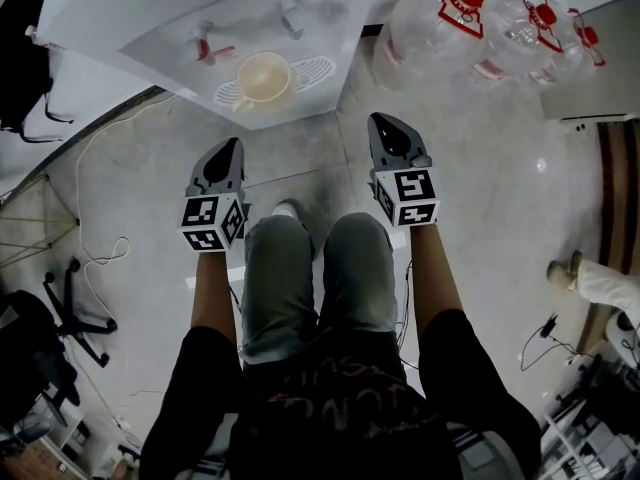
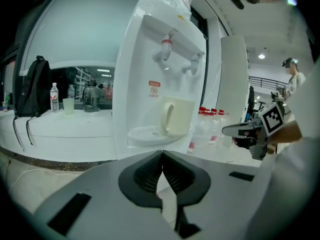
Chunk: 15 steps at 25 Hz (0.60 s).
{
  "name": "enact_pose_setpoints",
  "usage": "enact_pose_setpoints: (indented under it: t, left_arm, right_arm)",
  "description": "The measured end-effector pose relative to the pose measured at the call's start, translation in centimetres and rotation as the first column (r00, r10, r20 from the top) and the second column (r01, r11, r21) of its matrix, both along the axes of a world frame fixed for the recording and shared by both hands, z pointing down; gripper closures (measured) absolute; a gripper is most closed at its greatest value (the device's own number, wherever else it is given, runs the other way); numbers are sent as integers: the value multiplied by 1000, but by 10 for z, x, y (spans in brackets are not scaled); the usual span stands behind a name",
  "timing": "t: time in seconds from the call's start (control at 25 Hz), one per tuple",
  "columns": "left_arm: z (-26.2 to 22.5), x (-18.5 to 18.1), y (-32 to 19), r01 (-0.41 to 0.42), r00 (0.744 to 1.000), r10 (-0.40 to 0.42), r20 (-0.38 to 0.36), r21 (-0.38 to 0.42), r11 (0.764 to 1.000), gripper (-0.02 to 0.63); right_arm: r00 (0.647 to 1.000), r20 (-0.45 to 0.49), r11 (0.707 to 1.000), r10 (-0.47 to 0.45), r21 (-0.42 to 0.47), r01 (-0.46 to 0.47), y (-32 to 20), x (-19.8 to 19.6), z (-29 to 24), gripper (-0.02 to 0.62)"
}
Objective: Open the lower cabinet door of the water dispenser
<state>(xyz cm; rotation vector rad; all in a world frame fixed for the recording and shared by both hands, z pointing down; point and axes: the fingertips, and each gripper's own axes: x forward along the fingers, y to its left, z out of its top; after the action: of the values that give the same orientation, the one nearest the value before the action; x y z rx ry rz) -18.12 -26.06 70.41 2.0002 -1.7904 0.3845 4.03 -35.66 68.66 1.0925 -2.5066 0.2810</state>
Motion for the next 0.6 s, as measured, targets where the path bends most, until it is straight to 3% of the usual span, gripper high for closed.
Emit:
enact_pose_setpoints:
  t: [0.6]
  left_arm:
    - [94,-5,-23,15,1000,-15,17,27,1000,594]
  right_arm:
    - [1000,18,1000,-25,12,25,-29,-2,96,571]
